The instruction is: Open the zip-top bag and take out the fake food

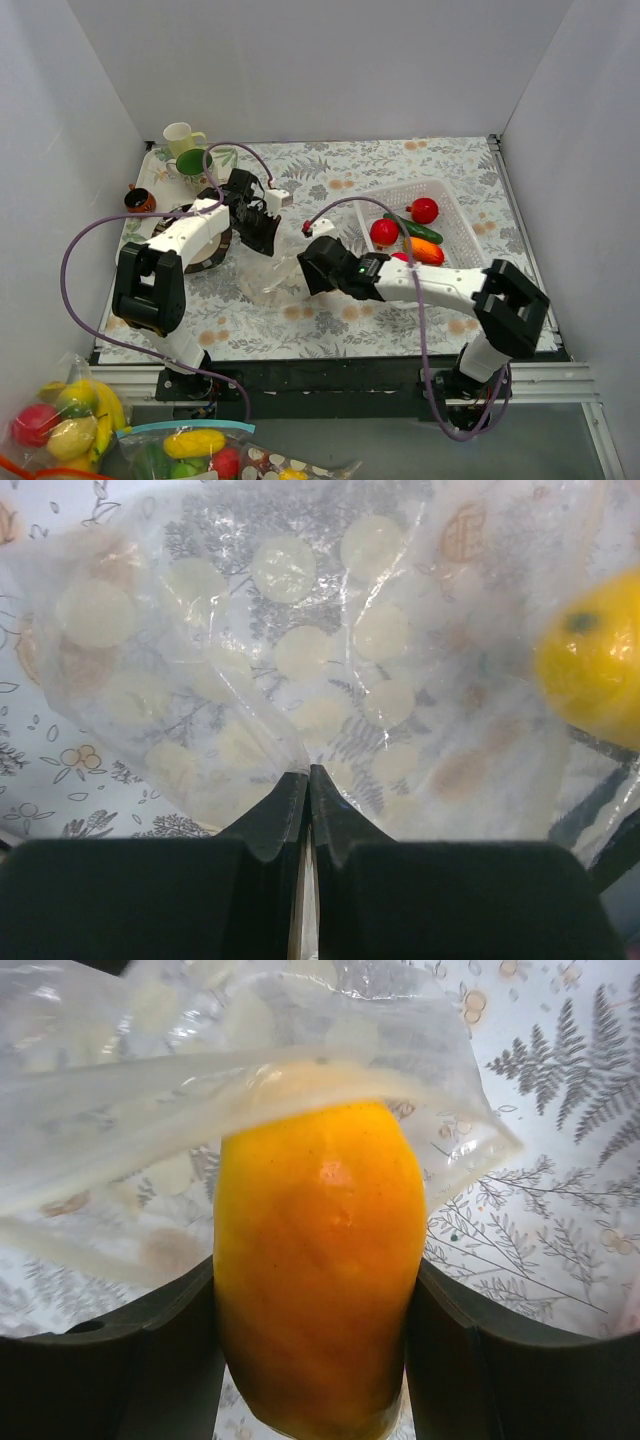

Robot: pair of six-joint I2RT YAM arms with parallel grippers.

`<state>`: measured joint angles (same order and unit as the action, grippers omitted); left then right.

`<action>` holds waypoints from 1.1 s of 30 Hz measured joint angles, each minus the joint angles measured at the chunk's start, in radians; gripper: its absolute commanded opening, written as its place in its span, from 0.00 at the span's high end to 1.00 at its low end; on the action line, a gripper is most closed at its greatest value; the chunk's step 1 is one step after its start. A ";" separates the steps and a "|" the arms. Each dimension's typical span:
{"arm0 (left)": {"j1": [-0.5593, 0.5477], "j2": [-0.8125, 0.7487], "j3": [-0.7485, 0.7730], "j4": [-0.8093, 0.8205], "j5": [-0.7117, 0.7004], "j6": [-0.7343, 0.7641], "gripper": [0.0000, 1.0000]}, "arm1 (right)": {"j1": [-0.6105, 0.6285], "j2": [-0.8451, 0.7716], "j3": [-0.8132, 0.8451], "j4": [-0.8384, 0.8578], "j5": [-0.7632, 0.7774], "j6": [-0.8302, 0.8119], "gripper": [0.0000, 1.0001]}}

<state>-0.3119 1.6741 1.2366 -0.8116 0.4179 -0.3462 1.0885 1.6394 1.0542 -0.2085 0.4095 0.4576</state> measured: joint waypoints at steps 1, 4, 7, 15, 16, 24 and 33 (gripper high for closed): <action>0.000 0.000 0.000 0.005 -0.010 -0.002 1.00 | 0.000 -0.049 -0.011 -0.005 -0.005 -0.006 0.99; 0.000 0.005 0.001 0.015 -0.031 -0.006 1.00 | 0.000 -0.197 -0.039 -0.029 -0.021 -0.018 0.98; 0.000 0.014 0.002 0.023 -0.045 -0.012 1.00 | -0.004 -0.343 -0.064 -0.078 -0.023 -0.026 0.98; 0.000 0.023 0.023 0.011 -0.038 -0.028 1.00 | -0.243 -0.605 -0.175 -0.187 0.021 -0.065 0.95; 0.000 0.023 0.034 0.007 -0.034 -0.030 1.00 | -0.309 -0.600 -0.175 -0.186 0.013 -0.077 0.94; 0.000 0.022 0.079 -0.002 -0.010 -0.042 0.79 | -0.481 -0.418 -0.155 -0.172 -0.025 -0.194 0.03; 0.000 0.020 0.111 -0.007 -0.008 -0.064 0.02 | -0.512 -0.365 -0.044 -0.226 0.005 -0.222 0.02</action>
<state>-0.3115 1.6943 1.3479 -0.8188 0.4099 -0.4107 0.5766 1.2739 1.0103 -0.4347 0.4141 0.2359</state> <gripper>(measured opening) 0.860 0.983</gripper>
